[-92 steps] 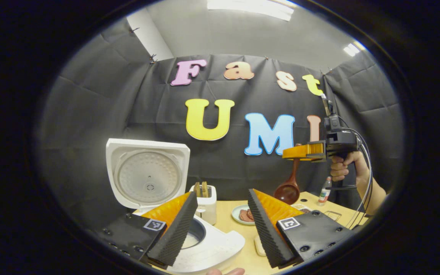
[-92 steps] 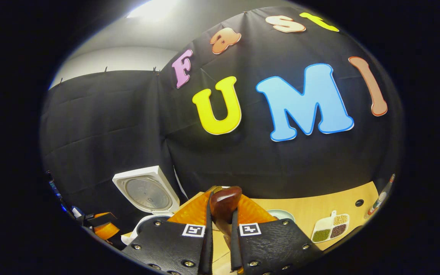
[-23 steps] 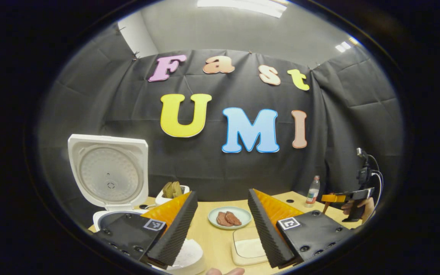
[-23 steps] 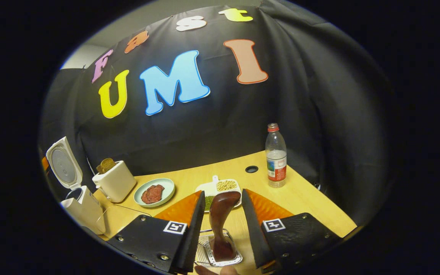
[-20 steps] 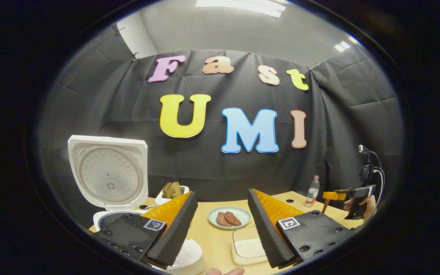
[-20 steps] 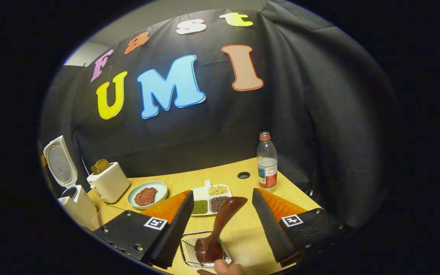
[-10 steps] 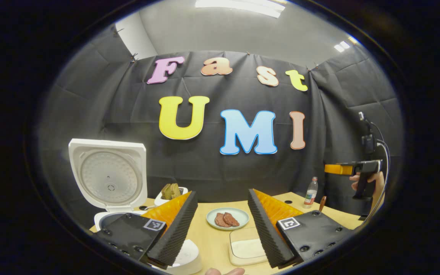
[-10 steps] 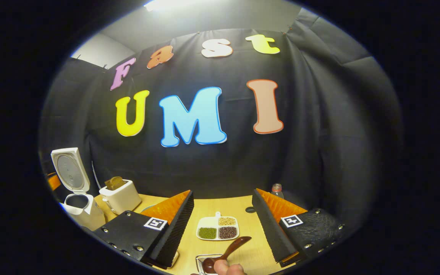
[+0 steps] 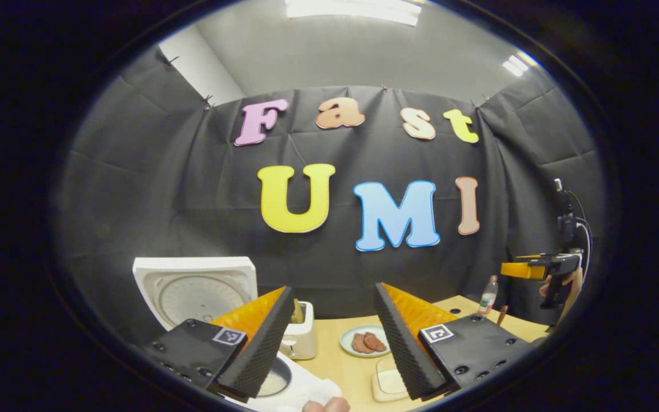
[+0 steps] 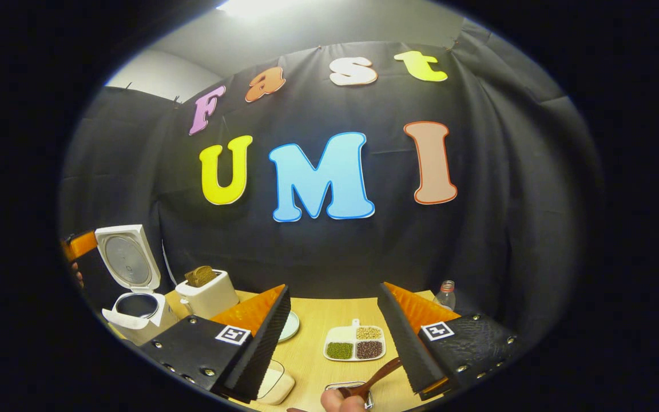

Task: Close the left gripper, press the button to open the rice cooker; take a wooden spoon from the chopstick holder with the right hand, scoop a spoonful of rice and pour it into the rice cooker, then put the wooden spoon back into the chopstick holder.

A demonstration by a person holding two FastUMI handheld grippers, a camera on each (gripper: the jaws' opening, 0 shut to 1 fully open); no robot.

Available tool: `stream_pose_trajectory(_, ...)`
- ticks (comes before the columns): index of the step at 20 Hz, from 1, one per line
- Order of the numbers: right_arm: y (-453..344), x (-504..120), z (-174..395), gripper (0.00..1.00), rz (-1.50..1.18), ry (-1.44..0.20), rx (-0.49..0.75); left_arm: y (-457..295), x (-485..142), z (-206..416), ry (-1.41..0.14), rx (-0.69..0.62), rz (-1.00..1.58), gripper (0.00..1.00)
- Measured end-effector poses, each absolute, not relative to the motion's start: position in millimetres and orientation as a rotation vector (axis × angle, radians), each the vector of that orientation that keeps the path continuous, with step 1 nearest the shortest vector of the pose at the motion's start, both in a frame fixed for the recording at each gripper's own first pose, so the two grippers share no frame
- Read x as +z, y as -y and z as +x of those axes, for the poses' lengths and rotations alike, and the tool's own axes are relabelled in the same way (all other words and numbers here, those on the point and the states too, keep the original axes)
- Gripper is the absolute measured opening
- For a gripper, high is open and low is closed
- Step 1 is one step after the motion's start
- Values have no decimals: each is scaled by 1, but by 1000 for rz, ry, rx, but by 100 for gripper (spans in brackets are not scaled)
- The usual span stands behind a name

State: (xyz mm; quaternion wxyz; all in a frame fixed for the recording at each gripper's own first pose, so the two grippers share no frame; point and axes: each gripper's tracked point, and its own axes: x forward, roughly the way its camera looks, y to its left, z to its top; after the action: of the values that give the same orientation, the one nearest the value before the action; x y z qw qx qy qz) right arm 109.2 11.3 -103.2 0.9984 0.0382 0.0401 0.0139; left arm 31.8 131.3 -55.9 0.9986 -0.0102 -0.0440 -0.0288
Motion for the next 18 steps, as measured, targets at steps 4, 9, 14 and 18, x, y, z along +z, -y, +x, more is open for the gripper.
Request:
stream_pose_trajectory(4,-14,-107,107,93,77,-90,38,-190,-6,58,98,26,-38,100)
stream_pose_trajectory(9,-16,-111,104,93,82,-86,52,-262,16,101,88,136,-9,94)
stream_pose_trajectory(14,-24,-118,109,93,61,-99,64,-330,5,146,23,232,-14,92)
stream_pose_trajectory(18,-33,-131,116,93,57,-127,80,-380,-11,186,-35,305,-137,93)
